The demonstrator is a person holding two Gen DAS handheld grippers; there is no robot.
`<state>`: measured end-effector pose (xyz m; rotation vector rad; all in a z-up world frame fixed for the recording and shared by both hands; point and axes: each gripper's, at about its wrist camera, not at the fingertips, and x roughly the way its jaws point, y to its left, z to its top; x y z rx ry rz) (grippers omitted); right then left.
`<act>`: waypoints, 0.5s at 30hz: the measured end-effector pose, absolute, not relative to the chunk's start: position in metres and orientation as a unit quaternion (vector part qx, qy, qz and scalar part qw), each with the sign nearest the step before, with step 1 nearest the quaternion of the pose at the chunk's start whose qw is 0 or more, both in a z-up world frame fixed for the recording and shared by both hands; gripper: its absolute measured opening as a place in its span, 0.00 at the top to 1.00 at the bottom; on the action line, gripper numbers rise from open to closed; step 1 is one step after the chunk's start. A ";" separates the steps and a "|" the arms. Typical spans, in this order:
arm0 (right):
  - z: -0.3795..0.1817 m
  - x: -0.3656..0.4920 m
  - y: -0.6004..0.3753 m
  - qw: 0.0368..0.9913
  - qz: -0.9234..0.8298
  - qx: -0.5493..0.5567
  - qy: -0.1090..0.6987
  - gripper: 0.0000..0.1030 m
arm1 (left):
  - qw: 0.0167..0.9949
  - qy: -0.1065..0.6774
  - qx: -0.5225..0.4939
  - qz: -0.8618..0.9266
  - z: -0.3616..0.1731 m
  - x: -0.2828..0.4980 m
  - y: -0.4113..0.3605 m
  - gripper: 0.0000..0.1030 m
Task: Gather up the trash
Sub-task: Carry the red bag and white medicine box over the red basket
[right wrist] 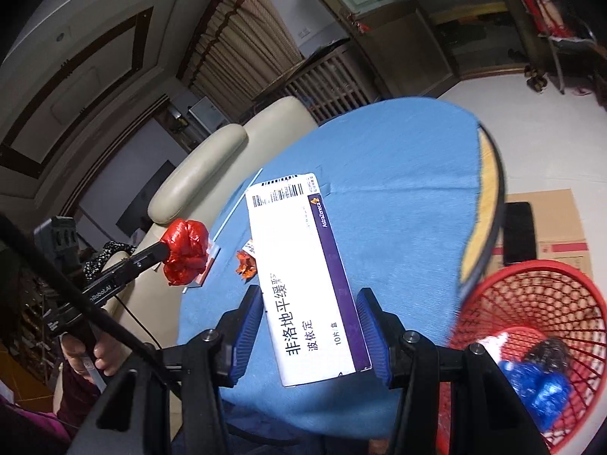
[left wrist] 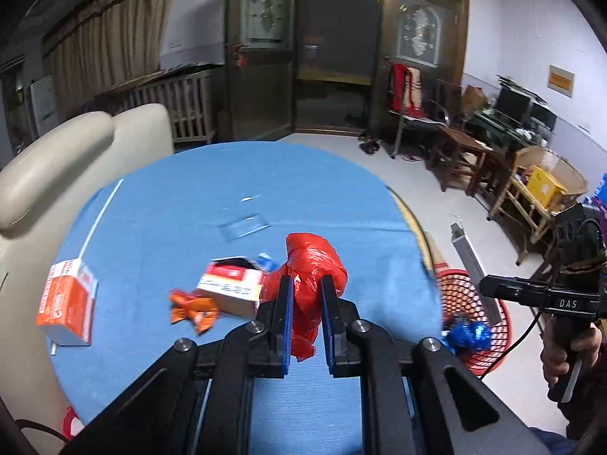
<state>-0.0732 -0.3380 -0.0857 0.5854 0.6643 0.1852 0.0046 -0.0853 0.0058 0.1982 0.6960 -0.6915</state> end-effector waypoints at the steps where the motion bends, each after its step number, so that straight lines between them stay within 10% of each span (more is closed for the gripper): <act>1: -0.085 -0.079 -0.340 0.900 0.088 0.284 0.319 0.48 | 0.876 0.333 0.095 -0.335 0.006 0.003 -0.090 0.86; 15: -0.080 -0.131 -0.368 0.904 0.056 0.303 0.296 0.48 | 0.876 0.332 0.133 -0.323 0.001 -0.020 -0.143 0.86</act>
